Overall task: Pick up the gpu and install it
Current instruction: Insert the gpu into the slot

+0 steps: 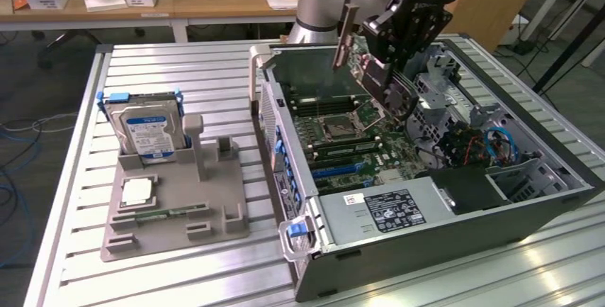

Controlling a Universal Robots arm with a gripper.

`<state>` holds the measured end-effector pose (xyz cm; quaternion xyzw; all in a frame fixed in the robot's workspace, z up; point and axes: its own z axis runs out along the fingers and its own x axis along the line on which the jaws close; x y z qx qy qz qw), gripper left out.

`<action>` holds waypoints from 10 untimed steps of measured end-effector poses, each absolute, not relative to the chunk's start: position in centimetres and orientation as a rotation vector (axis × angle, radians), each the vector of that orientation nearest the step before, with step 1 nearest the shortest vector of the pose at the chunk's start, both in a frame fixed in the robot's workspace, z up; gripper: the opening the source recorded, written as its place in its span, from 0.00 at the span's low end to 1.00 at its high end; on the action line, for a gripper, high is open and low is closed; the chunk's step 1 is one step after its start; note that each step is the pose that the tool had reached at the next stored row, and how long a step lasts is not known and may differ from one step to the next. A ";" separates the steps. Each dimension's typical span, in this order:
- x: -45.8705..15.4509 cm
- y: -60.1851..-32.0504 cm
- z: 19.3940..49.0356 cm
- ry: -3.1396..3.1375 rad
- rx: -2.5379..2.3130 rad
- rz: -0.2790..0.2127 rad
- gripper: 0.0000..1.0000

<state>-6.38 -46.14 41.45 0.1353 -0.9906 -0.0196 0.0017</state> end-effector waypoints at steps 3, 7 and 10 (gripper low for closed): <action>-6.4 -46.1 41.4 -3.105 0.447 -0.061 0.26; -6.4 -46.1 41.4 -3.101 0.475 -0.061 0.26; -6.4 -46.1 41.4 -3.097 0.496 -0.061 0.26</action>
